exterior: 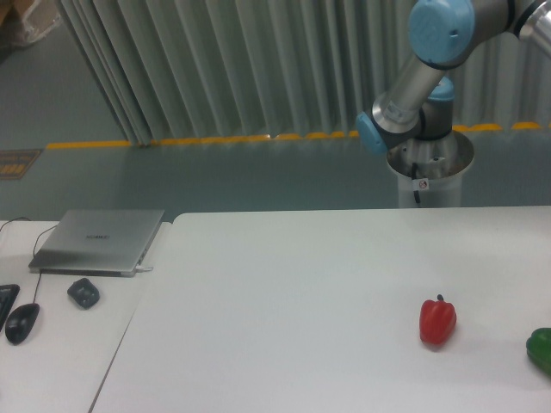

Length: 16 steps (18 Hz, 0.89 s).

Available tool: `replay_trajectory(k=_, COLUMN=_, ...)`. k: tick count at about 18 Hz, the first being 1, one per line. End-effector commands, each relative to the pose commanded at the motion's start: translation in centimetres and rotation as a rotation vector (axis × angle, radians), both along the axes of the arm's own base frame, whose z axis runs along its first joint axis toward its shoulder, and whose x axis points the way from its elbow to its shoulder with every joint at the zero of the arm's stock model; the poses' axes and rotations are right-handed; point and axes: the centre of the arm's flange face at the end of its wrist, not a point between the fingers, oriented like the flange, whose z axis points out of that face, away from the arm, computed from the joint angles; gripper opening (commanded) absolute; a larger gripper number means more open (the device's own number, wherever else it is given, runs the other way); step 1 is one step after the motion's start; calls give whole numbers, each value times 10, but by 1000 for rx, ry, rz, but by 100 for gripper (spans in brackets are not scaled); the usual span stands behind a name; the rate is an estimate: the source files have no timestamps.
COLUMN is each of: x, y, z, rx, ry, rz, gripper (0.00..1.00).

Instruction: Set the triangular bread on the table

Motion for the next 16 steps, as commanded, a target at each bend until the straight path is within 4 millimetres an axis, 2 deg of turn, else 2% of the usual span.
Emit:
replay_trajectory(k=1, x=0, y=0, z=-1, rx=-1, ry=-1, rz=-1, gripper=41)
replay_trajectory(k=2, x=1, y=1, z=-1, rx=1, ry=-2, rz=6, gripper=28)
replay_trajectory(k=4, x=1, y=1, z=-3, rx=6, ry=-8, rz=40, gripper=26)
replay_trajectory(k=6, x=1, y=1, z=-1, rx=10, ry=-12, rz=57, gripper=19)
replay_trajectory(k=8, x=2, y=-2, z=4, rx=13, ry=-31, rz=59, gripper=18)
replay_trajectory(k=10, x=9, y=-4, z=24, rx=17, ry=-51, rz=59, gripper=18)
replay_trajectory(k=12, x=12, y=-9, z=34, rx=28, ry=-65, rz=64, gripper=18)
replay_trajectory(k=16, x=13, y=-39, z=60, rx=86, ry=-127, rz=93, gripper=18)
